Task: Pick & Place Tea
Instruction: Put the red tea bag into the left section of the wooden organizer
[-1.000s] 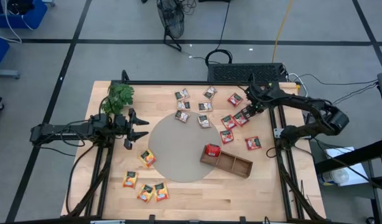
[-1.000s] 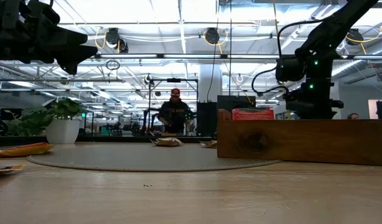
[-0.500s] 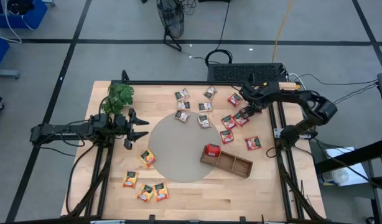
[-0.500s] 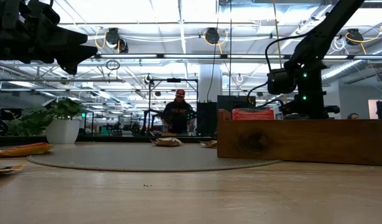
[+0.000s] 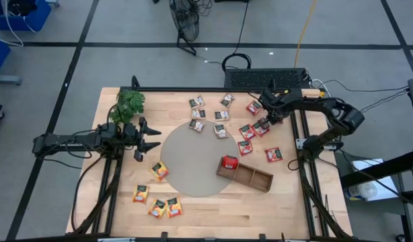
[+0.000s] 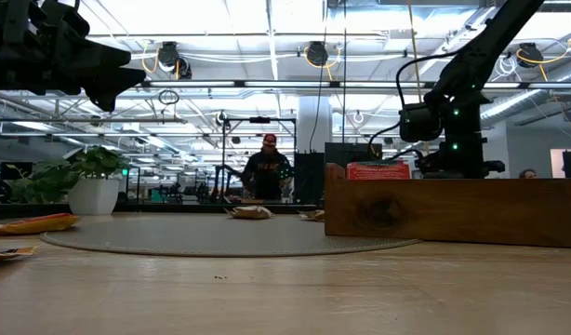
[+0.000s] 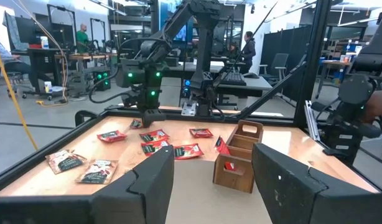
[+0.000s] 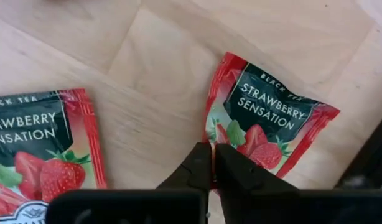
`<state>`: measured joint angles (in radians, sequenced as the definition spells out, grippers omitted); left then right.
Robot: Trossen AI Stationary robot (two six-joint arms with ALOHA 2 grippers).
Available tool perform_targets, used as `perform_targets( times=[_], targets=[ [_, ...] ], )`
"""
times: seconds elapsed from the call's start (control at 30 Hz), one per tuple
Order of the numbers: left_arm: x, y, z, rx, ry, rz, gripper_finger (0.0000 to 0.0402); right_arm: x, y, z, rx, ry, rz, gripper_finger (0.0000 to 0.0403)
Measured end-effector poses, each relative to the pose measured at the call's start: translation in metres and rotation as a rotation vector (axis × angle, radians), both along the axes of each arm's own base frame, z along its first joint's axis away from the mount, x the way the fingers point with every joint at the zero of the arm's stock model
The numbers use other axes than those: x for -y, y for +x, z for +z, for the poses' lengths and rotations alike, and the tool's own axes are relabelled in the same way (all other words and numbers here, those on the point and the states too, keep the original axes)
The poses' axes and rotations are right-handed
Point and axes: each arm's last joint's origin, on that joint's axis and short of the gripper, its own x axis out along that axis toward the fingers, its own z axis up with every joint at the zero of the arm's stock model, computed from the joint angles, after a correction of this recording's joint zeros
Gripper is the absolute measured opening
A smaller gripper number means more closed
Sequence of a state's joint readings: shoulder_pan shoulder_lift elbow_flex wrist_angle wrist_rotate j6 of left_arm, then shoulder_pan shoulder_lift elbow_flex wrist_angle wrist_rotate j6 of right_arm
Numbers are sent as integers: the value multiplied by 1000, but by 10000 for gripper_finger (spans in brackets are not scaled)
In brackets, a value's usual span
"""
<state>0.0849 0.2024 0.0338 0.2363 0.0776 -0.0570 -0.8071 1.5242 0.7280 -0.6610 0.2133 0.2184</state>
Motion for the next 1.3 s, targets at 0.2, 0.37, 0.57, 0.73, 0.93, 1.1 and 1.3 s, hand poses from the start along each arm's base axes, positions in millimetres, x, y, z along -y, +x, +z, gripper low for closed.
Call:
perform_targets(
  times=[0.2,0.37,0.57,0.73,0.93,1.1,1.3],
  targets=[
    [0,0,0,0,0,0,214,-14,6,18,61,-42,54,3],
    [0,0,0,0,0,0,214,-39,17,57,253,-170,125,1],
    [0,0,0,0,0,0,214,-93,39,101,761,-221,309,0],
    [0,0,0,0,0,0,214,-143,54,105,1177,-169,512,0],
    [0,0,0,0,0,0,214,-186,60,72,1329,-41,624,0],
    [0,0,0,0,0,0,214,-207,65,52,1427,-13,660,0],
    [0,0,0,0,0,0,214,-216,76,34,1427,-3,683,0]
  ],
)
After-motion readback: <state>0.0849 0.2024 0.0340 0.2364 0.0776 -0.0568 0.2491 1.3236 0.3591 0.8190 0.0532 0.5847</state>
